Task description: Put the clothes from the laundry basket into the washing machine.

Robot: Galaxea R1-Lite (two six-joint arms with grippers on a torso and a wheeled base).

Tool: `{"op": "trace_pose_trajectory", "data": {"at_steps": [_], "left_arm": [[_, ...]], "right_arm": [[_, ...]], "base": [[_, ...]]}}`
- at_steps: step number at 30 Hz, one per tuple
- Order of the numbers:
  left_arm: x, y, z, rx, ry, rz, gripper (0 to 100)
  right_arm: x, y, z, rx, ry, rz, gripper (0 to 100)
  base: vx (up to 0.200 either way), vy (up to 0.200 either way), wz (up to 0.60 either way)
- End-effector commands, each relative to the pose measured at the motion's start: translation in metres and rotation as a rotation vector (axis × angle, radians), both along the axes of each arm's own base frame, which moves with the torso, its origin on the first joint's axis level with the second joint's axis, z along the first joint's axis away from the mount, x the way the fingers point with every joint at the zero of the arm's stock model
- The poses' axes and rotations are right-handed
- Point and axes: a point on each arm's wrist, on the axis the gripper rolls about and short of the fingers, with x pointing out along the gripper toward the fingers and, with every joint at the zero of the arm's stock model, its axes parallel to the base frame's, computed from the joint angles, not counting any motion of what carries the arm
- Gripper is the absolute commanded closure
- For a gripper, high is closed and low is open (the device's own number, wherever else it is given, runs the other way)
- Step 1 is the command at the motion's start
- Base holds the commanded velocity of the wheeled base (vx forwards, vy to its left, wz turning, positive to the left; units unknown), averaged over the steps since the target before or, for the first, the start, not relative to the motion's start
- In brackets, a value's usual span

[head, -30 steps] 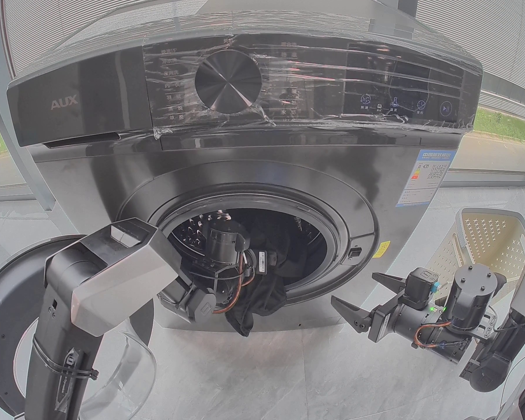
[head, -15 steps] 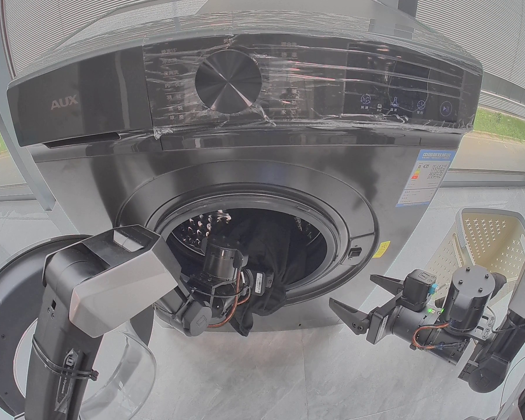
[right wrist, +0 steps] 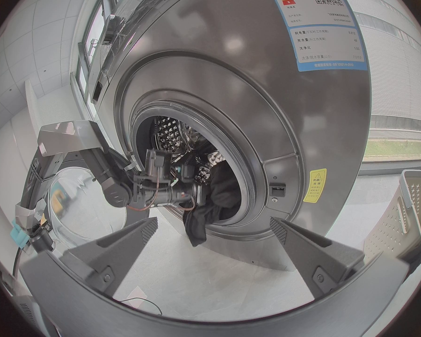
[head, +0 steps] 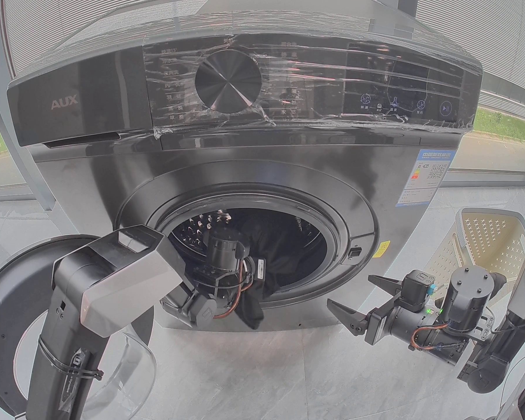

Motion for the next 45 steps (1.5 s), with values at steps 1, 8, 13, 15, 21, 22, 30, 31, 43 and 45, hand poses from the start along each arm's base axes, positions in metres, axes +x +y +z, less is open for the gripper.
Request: {"op": "trace_pose_trajectory", "data": {"at_steps": [1, 8, 13, 15, 21, 22, 30, 31, 43, 45], "left_arm": [[0.028, 0.005, 0.029, -0.066, -0.130, 0.081, 100], [0.048, 0.005, 0.048, -0.128, -0.222, 0.161, 100], [0.048, 0.005, 0.048, -0.147, -0.227, 0.164, 100], [0.045, 0.002, 0.048, -0.165, -0.220, 0.160, 0], [0.012, 0.000, 0.045, -0.107, -0.088, 0.121, 0], [0.009, 0.000, 0.042, -0.094, -0.070, 0.115, 0], [-0.013, 0.004, 0.013, 0.000, 0.062, 0.063, 0], [-0.013, 0.005, 0.009, 0.010, 0.072, 0.061, 0], [-0.004, 0.002, -0.020, 0.028, 0.066, 0.035, 0], [-0.004, 0.002, -0.022, 0.029, 0.070, 0.034, 0]], "right_arm": [[-0.001, 0.002, 0.001, 0.004, -0.007, 0.007, 0], [-0.002, 0.002, 0.000, 0.002, -0.003, 0.008, 0], [-0.001, 0.002, 0.000, 0.001, -0.002, 0.008, 0], [-0.001, 0.002, 0.000, 0.002, -0.001, 0.007, 0], [-0.001, 0.002, -0.001, 0.001, 0.001, 0.010, 0], [-0.001, 0.002, -0.001, 0.001, 0.001, 0.010, 0], [-0.002, 0.003, -0.001, -0.001, 0.003, 0.013, 0], [-0.002, 0.003, -0.001, 0.000, 0.002, 0.013, 0], [-0.002, 0.003, -0.003, -0.004, 0.008, 0.014, 0], [-0.002, 0.003, -0.003, -0.004, 0.008, 0.014, 0]], "base": [[0.000, 0.000, 0.00], [0.000, 0.000, 0.00], [0.000, 0.000, 0.00], [0.000, 0.000, 0.00], [0.000, 0.000, 0.00], [0.000, 0.000, 0.00], [0.000, 0.000, 0.00], [0.000, 0.000, 0.00], [0.000, 0.000, 0.00], [0.000, 0.000, 0.00]]}}
